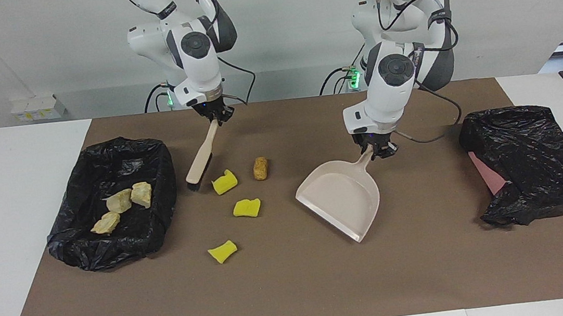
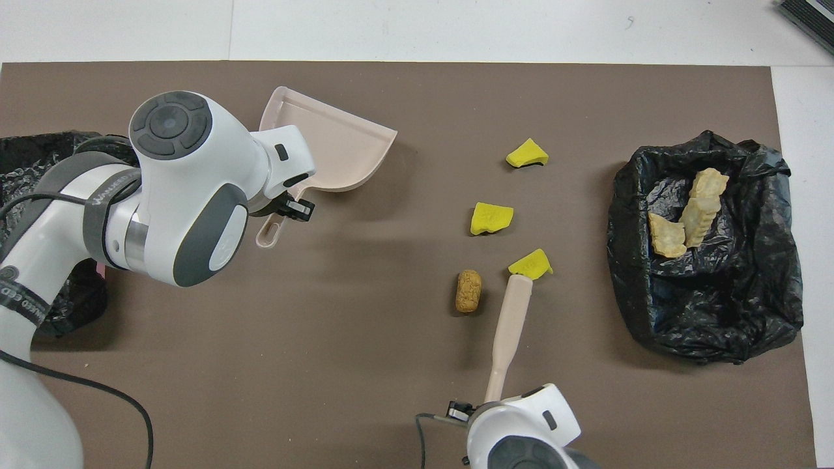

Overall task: Sweep and dump trash in bin
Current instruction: 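Sweep the yellow sponges toward the dustpan with the right gripper's brush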

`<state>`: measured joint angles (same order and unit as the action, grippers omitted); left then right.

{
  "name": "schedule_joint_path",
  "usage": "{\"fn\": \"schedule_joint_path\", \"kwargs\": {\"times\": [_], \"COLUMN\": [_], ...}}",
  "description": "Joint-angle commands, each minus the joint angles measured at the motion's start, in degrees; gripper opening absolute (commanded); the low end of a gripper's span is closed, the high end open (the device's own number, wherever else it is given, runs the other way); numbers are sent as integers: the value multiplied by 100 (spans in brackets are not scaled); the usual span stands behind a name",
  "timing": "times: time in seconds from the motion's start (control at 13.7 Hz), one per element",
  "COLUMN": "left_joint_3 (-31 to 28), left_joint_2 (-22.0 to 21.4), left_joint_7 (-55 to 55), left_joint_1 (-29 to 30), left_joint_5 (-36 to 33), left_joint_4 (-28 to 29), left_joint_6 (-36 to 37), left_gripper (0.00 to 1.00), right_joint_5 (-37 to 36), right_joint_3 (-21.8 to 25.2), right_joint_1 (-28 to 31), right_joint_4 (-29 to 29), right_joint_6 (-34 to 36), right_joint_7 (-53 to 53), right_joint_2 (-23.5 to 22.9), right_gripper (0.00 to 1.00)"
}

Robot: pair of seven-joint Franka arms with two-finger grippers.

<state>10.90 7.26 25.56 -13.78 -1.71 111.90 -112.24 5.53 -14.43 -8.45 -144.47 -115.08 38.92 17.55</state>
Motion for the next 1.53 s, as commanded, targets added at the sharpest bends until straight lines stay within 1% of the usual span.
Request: {"fn": "schedule_joint_path", "kwargs": {"times": [0.0,0.15,0.22,0.29,0.51,0.66,0.8,0.87,0.95,1.02,1.17,1.24,1.46], "left_joint_3": [-36,-36,-36,-27,-27,-27,-27,-36,-36,-36,-36,-36,-44], "left_joint_2": [-662,-935,-1015,-1051,-1156,-1165,-1095,-1086,-1069,-1051,-929,-876,-840], "left_joint_7": [204,300,510,799,1924,1953,1935,1935,1918,1909,1918,1918,1944], "left_joint_1": [-404,-659,-791,-810,-881,-907,-925,-916,-916,-916,-916,-916,-837], "left_joint_5": [-40,-40,-40,-40,-31,-31,-31,-31,-31,-23,-22,-22,4], "left_joint_4": [822,1324,1413,1474,1606,1660,1669,1677,1686,1695,1712,1712,1704], "left_joint_6": [-271,-710,-720,-720,-668,-711,-764,-825,-887,-974,-1106,-1220,-1396], "left_gripper": [0,0,0,0,0,0,0,0,0,0,0,0,0], "right_joint_5": [-17,-8,-17,-17,44,167,317,326,326,326,326,326,125], "right_joint_3": [-86,-86,-95,-95,-104,-104,-104,-104,-104,-104,-104,-104,-95], "right_joint_1": [116,99,55,20,-261,-489,-788,-1033,-1262,-1429,-1737,-1791,-1844], "right_joint_4": [58,312,514,655,893,894,972,1034,1078,1218,1464,1656,2683], "right_joint_6": [-225,-541,-533,-507,-393,-375,-401,-445,-463,-393,-357,-288,493], "right_joint_7": [-183,-157,-165,-174,-200,-253,-664,-771,-841,-1112,-1246,-1238,-1229], "right_joint_2": [-382,-908,-1128,-1252,-1359,-1368,-1630,-1745,-1755,-1763,-1833,-1886,-2281], "right_gripper": [0,0,0,0,0,0,0,0,0,0,0,0,0]}}
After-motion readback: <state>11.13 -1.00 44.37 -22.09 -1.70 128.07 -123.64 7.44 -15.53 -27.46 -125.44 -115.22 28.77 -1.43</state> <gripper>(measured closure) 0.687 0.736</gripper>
